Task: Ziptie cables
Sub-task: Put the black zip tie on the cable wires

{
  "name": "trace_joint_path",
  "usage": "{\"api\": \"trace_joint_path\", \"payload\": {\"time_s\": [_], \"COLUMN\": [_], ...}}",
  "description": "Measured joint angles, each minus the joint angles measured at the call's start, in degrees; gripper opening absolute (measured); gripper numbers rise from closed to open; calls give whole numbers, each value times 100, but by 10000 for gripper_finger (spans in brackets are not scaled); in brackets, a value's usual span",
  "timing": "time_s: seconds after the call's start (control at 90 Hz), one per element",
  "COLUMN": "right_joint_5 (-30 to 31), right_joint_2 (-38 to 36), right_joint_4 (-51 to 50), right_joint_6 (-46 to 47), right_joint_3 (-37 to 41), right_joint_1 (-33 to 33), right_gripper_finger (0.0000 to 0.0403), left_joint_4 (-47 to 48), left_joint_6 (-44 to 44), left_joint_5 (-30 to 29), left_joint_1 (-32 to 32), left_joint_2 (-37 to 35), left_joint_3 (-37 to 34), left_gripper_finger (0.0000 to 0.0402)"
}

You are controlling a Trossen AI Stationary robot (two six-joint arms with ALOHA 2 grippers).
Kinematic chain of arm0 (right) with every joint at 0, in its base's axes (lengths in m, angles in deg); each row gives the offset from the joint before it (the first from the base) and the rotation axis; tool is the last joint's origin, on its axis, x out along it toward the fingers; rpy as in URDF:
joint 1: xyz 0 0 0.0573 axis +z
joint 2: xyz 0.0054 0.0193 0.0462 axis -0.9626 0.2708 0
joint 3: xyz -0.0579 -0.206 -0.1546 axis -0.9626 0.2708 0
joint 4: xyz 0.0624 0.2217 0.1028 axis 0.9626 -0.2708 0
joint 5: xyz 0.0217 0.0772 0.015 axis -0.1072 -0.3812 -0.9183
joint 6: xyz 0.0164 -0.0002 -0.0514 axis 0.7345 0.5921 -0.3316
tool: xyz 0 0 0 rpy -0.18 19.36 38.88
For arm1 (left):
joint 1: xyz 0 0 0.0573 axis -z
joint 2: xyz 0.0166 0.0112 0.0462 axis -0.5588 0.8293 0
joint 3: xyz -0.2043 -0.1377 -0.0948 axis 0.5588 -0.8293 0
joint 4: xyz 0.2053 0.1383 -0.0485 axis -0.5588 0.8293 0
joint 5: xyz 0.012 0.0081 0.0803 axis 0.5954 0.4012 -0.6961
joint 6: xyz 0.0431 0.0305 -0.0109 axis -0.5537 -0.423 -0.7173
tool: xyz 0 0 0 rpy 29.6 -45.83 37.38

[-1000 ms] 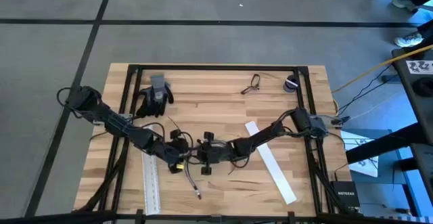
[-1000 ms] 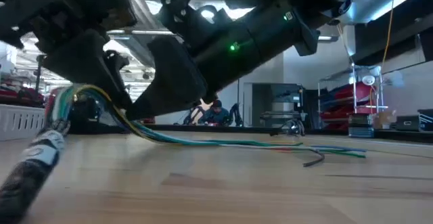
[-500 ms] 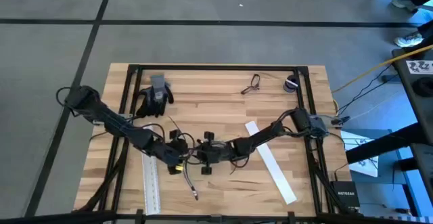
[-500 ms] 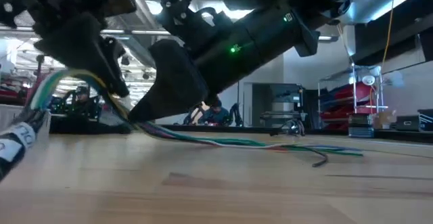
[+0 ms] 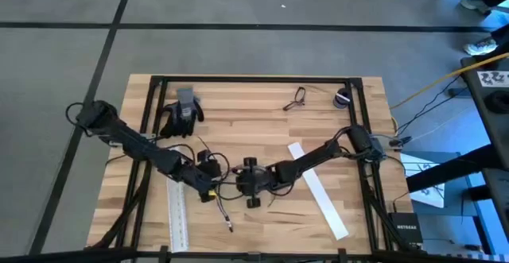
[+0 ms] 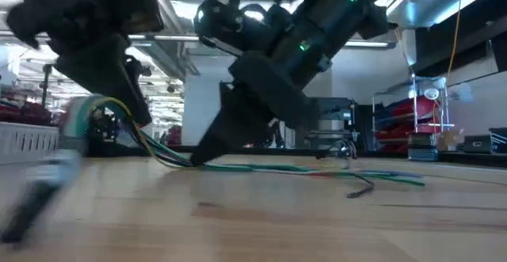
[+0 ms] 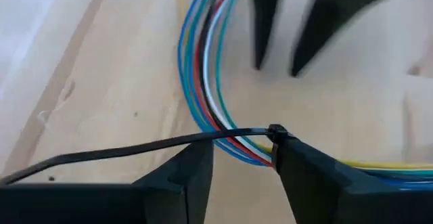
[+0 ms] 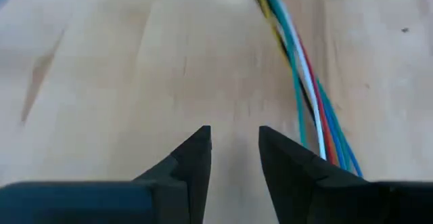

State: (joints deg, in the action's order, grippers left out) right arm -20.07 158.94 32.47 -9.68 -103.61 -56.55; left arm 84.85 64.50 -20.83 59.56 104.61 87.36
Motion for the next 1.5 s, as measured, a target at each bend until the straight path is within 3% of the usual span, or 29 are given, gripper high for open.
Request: {"api": "trace_joint_path", "payload": {"time_s": [0.144, 0.3, 0.422, 0.578, 0.711, 0.878, 1.122, 1.3, 1.5], "right_joint_5": [-662, -314, -467, -511, -36, 232, 180, 132, 316], "right_joint_2": [-4, -4, 143, 444, 532, 544, 539, 202, -871], "right_joint_4": [771, 1166, 2016, 2316, 2079, 1624, 1595, 1276, -356], "right_joint_6": [-581, -794, -818, -809, -802, -541, -520, -519, -387], "right_joint_3": [-81, -79, -96, -73, -81, -75, -75, -73, -73], "right_joint_1": [121, 150, 109, 108, 61, -13, -12, -9, 28], "right_gripper_finger": [111, 111, 111, 111, 111, 111, 111, 111, 111], "left_joint_4": [-11, -19, -62, -166, -279, -291, 807, 1465, 1973], "left_joint_6": [-98, -306, -337, -333, -224, -132, 55, 197, 596], "left_joint_5": [0, 2, 6, 1, 24, 736, 904, 220, -709], "left_joint_1": [-113, -136, -136, -95, -53, 52, 270, 437, 416], "left_joint_2": [-4, -4, -4, -4, -4, -6, -71, -437, -723], "left_joint_3": [0, 0, 0, -2, -2, 129, 474, 590, 456], "left_gripper_finger": [181, 188, 187, 191, 193, 194, 194, 194, 194]}}
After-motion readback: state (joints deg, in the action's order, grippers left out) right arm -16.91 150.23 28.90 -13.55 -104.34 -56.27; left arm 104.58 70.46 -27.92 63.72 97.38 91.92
